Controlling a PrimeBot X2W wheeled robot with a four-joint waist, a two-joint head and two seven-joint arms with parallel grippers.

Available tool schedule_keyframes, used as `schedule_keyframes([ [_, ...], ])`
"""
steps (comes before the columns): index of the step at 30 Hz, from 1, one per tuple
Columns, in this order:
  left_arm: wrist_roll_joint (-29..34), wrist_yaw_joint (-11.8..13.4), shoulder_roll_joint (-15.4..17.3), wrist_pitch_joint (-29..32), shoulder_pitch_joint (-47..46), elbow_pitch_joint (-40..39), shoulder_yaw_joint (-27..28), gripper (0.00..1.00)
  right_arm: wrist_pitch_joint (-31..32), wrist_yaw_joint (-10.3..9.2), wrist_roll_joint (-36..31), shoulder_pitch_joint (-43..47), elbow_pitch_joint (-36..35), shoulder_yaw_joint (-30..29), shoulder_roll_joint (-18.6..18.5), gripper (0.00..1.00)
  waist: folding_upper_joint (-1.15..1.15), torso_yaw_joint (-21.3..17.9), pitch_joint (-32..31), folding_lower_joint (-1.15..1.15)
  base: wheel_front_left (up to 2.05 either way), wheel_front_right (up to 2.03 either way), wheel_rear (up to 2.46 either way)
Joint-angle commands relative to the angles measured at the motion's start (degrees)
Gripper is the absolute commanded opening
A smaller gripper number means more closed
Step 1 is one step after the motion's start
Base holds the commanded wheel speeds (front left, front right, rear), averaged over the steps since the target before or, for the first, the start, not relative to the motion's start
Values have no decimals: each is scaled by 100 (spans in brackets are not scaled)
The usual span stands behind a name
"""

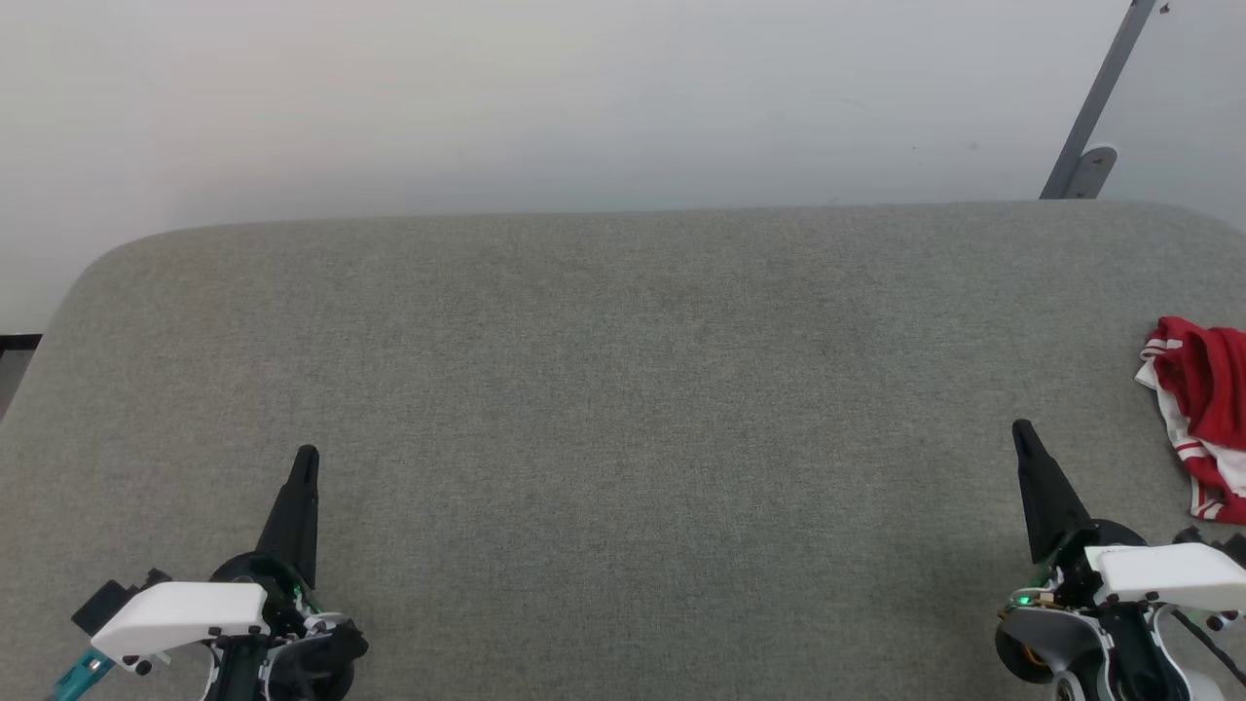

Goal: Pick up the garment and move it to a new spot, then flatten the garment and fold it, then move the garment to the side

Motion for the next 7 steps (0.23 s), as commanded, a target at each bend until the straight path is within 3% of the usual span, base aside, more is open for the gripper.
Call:
schedule_keyframes([
  [1, -9, -33, 10, 10, -76, -1, 0, 0, 13, 0, 24, -21, 19, -2, 7, 0, 0, 0, 0, 0, 0, 0, 0],
  [7, -9, -33, 10, 10, -76, -1, 0, 0, 12, 0, 24, -21, 19, -3, 7, 0, 0, 0, 0, 0, 0, 0, 0],
])
